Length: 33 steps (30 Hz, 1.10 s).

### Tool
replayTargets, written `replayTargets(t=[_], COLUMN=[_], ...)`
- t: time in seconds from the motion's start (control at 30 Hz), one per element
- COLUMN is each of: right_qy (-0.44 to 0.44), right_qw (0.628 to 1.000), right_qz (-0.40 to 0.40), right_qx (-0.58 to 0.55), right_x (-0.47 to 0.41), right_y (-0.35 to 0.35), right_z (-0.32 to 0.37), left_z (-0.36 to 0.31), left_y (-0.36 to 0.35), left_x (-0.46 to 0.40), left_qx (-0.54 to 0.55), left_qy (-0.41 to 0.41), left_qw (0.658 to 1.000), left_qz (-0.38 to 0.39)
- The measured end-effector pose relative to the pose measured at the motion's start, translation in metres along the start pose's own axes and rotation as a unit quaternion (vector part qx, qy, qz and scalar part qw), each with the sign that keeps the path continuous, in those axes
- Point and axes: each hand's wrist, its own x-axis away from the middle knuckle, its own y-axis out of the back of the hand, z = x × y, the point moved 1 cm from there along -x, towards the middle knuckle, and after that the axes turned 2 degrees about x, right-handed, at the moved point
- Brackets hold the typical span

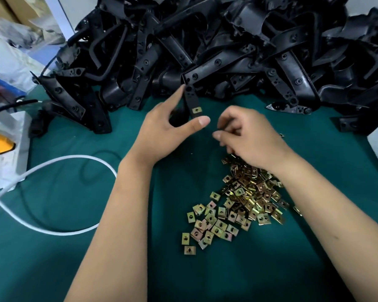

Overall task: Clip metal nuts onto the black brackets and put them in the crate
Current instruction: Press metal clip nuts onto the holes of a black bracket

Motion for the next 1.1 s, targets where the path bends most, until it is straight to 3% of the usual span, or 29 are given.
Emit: replayTargets(t=[0.07,0.17,0.27,0.53,1.1], right_qy=[-0.025,-0.082,-0.104,-0.120,-0.143], right_qw=[0.993,0.948,0.919,0.907,0.930], right_qz=[-0.035,-0.072,-0.091,-0.095,-0.062], right_qx=[-0.112,-0.299,-0.369,-0.393,-0.334], right_x=[0.011,0.023,0.024,0.023,0.024], right_y=[0.014,0.024,0.026,0.027,0.032], right_z=[-0.010,-0.021,-0.024,-0.022,-0.026], left_z=[-0.009,-0.019,-0.025,-0.032,-0.034], left_y=[-0.011,-0.029,-0.039,-0.046,-0.050], left_x=[0.002,0.007,0.011,0.015,0.016], left_qx=[-0.025,-0.060,-0.088,-0.109,-0.110], left_qy=[-0.024,-0.054,-0.080,-0.129,-0.138], left_qw=[0.998,0.992,0.988,0.982,0.977], left_qz=[0.044,0.096,0.103,0.087,0.117])
